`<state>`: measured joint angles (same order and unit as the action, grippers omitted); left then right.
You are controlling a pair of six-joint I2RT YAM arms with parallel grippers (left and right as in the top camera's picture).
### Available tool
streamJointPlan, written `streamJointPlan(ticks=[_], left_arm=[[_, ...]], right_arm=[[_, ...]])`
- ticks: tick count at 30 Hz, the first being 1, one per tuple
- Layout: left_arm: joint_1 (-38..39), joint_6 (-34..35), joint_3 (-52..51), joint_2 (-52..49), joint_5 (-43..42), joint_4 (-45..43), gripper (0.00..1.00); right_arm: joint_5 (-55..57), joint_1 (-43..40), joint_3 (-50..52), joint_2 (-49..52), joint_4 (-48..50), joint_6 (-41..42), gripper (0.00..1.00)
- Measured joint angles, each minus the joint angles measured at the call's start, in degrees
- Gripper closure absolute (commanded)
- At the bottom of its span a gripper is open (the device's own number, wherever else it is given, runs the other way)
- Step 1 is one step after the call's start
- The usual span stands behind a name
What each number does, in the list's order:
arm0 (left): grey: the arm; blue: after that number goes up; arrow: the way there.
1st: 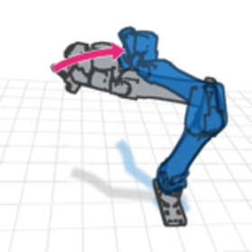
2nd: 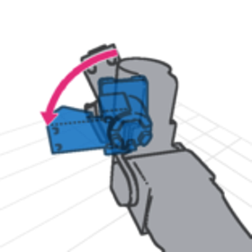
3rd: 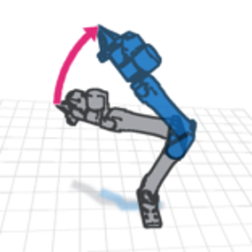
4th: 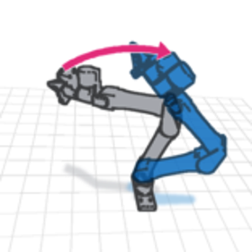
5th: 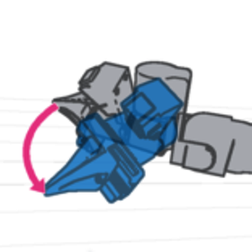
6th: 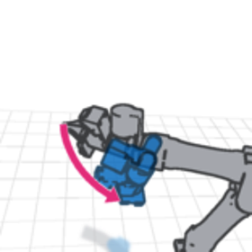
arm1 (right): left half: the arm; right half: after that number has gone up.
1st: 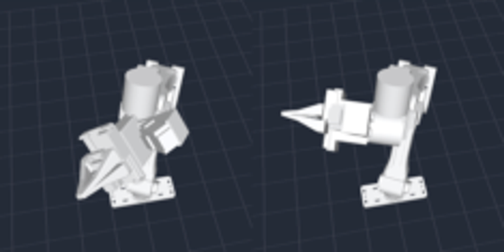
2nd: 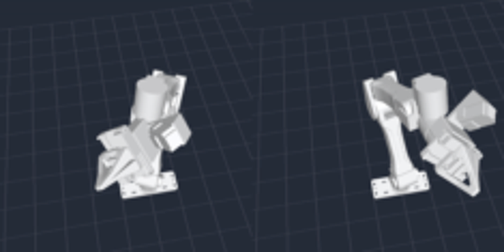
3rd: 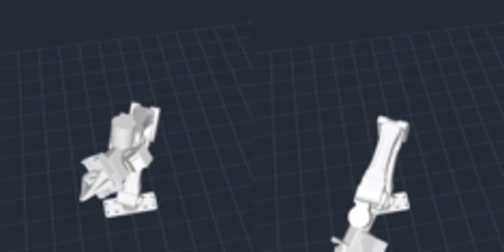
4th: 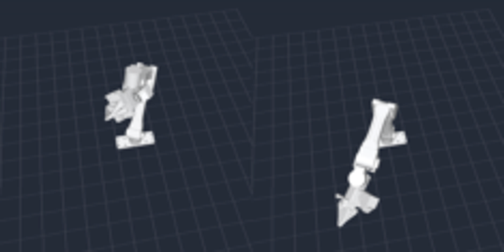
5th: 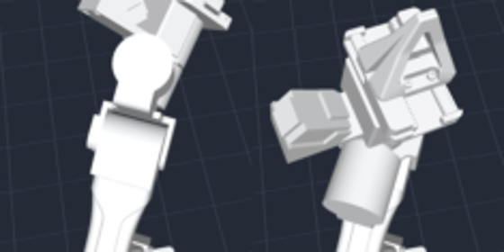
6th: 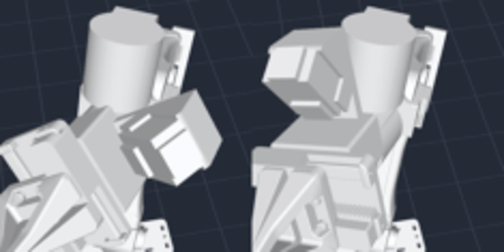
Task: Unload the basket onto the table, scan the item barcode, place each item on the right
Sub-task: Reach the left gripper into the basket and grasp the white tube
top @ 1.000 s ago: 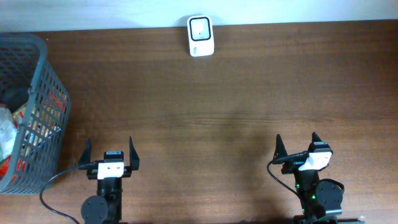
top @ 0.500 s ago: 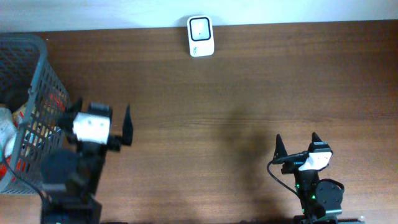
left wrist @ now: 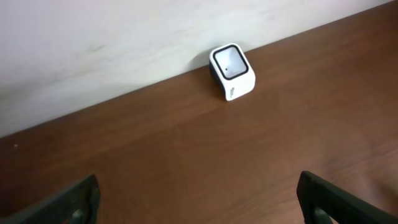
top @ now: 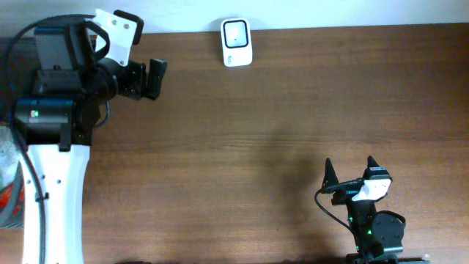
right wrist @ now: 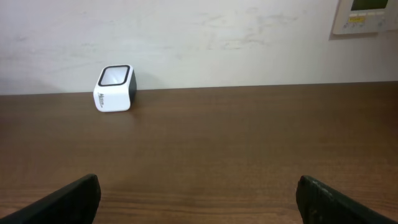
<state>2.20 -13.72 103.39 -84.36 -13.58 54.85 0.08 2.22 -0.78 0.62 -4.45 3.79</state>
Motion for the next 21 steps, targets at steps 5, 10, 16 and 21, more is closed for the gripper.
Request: streamJointPlan(ticks=[5, 10, 16, 21], left_arm=[[-2.6, 7.8, 0.8, -1.6, 12.0, -10.0, 0.0], [-17.2, 20.5, 3.1, -1.6, 27.5, -11.6, 0.04], [-35.0, 32.6, 3.4, -5.4, 29.2, -4.9, 0.07], [-44.1, 35.6, -3.4, -14.6, 26.0, -4.5, 0.1]], right_arm=[[0.0, 0.0, 0.0, 0.0, 0.0, 0.0, 0.01], [0.0, 0.0, 0.0, 0.0, 0.0, 0.0, 0.01], [0.0, 0.0, 0.0, 0.0, 0.0, 0.0, 0.01], [0.0, 0.0, 0.0, 0.0, 0.0, 0.0, 0.01]])
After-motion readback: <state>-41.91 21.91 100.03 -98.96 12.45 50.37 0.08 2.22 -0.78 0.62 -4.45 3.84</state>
